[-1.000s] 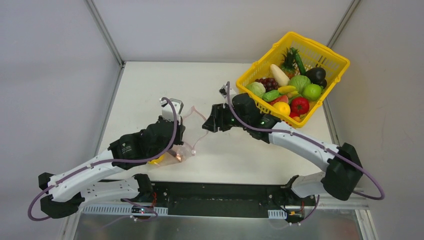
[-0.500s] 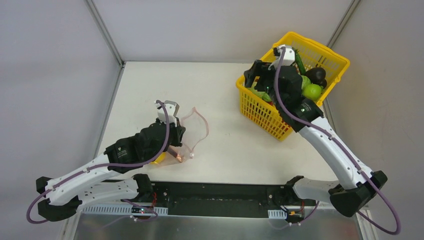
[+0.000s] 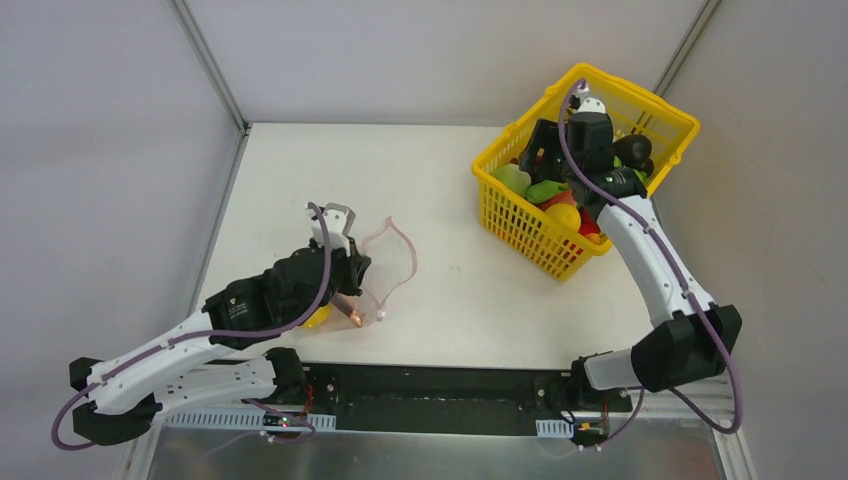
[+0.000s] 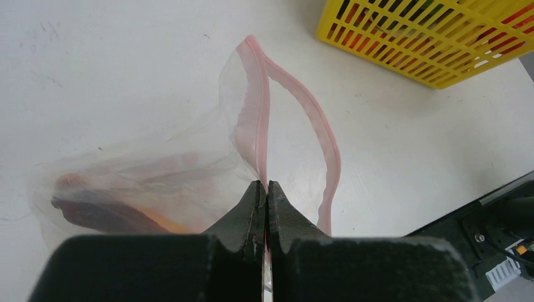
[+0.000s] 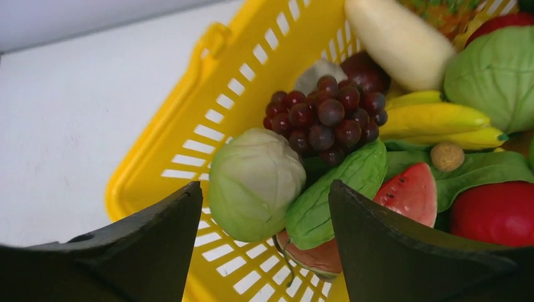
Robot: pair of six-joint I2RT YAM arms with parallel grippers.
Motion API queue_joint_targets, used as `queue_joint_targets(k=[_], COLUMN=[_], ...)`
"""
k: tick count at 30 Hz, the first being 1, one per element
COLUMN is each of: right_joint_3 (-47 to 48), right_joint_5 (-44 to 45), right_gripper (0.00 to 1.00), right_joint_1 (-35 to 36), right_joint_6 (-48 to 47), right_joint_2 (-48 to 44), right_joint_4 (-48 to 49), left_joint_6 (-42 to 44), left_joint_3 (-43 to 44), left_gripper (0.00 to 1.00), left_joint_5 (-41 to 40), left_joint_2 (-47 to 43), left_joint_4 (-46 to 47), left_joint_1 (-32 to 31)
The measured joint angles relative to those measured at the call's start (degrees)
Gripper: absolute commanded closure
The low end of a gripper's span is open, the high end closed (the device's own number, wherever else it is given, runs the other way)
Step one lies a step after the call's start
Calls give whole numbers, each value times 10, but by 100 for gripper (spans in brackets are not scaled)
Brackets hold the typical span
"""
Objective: Place the food in the zip-top bag and seal the zipper
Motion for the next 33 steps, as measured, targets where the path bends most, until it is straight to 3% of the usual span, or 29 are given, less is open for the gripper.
queue_joint_targets(k=[7, 16, 21, 24, 26, 31, 33], right_joint_3=[38, 100, 106, 106, 106, 106, 105], right_joint_5=[-122, -186, -186, -183, -181, -178, -177], right_gripper=[7, 8, 33, 55, 61, 87, 92], right_joint_1=[-43, -48, -50, -50, -50, -50, -50], right_joint_6=[4, -15, -15, -16, -14, -15, -15], right_joint_2=[94, 191, 207, 207, 207, 207, 207], right_joint_4=[-65, -108, -108, -108, -108, -108, -108], left_joint_6=[0, -1, -3, -4, -4, -7, -9], left_joint_3=[-3, -6, -10, -10, -10, -10, -10], left_gripper=[100, 100, 100, 100, 100, 100, 100], left_joint_5=[10, 10, 10, 10, 10, 10, 10], left_joint_2=[6, 6, 4, 4, 4, 4, 4], left_joint_4=[3, 6, 7, 8, 8, 8, 8], left_joint_1=[0, 0, 0, 0, 0, 0, 0])
